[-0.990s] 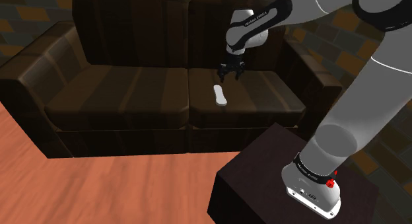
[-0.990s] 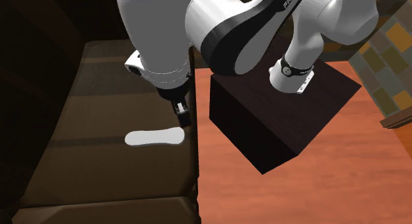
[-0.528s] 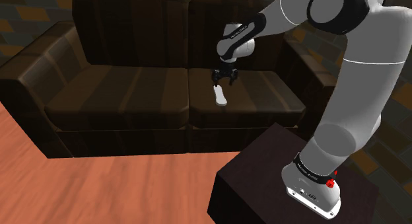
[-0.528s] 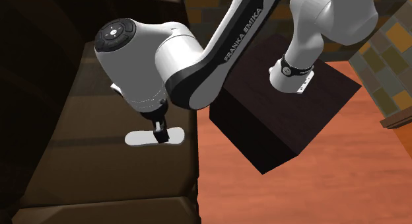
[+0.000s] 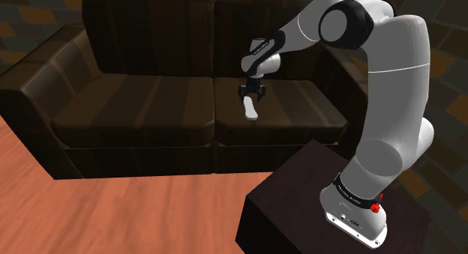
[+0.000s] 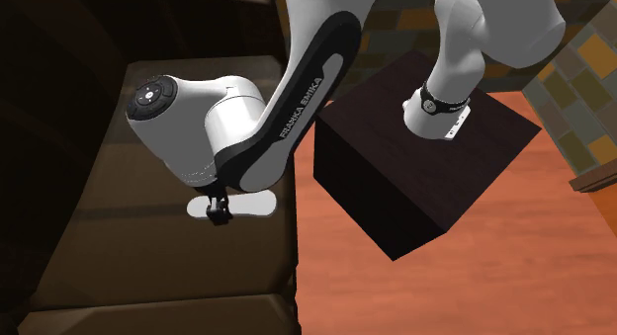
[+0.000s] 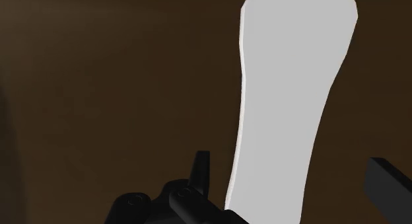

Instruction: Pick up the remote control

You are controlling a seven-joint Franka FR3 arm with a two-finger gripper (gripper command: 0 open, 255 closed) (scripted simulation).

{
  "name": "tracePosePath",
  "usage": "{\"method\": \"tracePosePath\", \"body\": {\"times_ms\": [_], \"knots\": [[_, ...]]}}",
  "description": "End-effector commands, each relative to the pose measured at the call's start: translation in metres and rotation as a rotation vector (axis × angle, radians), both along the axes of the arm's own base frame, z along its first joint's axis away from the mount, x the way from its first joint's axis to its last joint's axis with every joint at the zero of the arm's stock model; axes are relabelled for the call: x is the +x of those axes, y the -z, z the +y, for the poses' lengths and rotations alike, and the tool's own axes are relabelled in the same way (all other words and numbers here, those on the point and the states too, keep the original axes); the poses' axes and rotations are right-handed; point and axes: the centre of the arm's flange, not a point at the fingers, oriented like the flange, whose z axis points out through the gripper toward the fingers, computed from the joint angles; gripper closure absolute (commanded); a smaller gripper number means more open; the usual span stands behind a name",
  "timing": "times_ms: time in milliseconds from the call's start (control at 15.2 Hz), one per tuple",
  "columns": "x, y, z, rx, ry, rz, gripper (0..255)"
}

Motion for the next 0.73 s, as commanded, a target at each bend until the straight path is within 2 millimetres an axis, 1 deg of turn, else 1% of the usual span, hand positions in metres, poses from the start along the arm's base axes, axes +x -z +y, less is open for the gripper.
{"method": "tracePosePath", "body": {"times_ms": [0,198,264,396,462,660], "knots": [[0.001,0.011,0.0,0.0,0.003,-0.001,0],[0.001,0.027,0.0,0.0,0.003,-0.001,0],[0.001,0.035,0.0,0.0,0.003,-0.001,0],[0.001,0.035,0.0,0.0,0.003,-0.001,0],[0.001,0.035,-0.001,0.0,0.003,-0.001,255],[0.001,0.034,-0.001,0.0,0.002,-0.001,255]]}}
